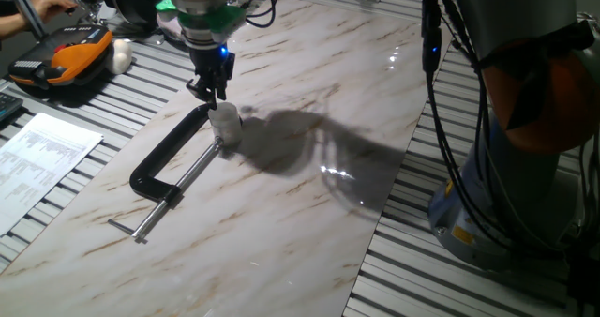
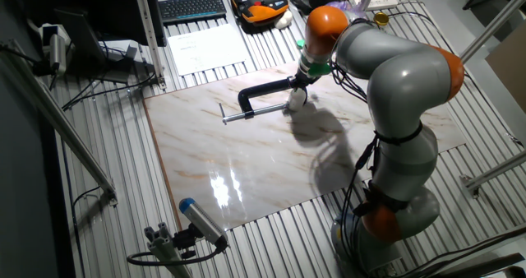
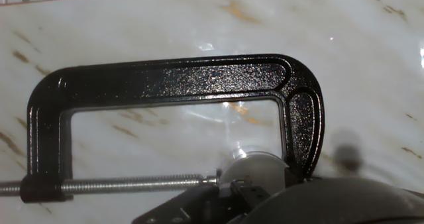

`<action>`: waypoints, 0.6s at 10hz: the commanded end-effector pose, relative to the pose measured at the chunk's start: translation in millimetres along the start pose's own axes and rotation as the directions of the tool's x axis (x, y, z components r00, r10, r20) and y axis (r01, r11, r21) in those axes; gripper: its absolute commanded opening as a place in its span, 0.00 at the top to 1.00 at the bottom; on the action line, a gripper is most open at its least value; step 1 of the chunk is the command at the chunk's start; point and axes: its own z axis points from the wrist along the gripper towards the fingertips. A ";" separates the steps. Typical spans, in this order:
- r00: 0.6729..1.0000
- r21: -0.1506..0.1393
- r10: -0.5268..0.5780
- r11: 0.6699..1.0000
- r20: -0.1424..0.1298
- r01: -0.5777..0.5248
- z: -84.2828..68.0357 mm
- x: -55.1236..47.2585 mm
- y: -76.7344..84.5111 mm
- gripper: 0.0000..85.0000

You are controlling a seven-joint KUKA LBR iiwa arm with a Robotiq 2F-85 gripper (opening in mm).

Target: Unscrew the lid from the jar

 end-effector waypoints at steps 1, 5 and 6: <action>1.000 0.001 0.009 1.000 0.004 -0.009 -0.5 0.9 0.2 0.40; 0.998 -0.023 0.032 0.999 -0.050 -0.034 -0.8 0.0 0.8 0.40; 0.998 -0.021 0.017 1.000 -0.055 -0.018 -1.1 -0.7 0.8 0.40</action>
